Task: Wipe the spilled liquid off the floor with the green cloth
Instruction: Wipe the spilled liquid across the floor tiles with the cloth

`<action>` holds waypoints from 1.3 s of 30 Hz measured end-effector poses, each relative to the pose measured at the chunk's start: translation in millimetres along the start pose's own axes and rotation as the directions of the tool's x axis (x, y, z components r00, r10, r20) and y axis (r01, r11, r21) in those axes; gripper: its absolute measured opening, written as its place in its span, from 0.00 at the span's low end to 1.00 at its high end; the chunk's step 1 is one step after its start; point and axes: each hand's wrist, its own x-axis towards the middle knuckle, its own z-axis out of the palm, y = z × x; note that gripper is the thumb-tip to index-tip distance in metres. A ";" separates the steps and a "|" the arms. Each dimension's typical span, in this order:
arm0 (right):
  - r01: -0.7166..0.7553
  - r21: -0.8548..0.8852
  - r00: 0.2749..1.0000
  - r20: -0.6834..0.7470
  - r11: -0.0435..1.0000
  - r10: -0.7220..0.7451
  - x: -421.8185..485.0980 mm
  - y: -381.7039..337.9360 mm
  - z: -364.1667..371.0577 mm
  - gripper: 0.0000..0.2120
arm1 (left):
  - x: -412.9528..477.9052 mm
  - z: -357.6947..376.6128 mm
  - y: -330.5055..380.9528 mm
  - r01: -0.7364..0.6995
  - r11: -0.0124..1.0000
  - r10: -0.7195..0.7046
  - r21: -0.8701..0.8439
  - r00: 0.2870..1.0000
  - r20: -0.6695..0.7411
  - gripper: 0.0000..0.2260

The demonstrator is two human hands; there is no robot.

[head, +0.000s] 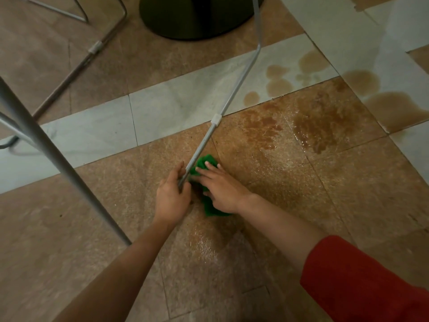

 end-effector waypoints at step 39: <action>0.014 -0.092 0.998 0.060 0.996 -0.008 -17.4 -11.1 14.6 0.29 | 1.6 -1.4 4.6 0.032 0.999 -0.032 -0.013 0.999 0.017 0.21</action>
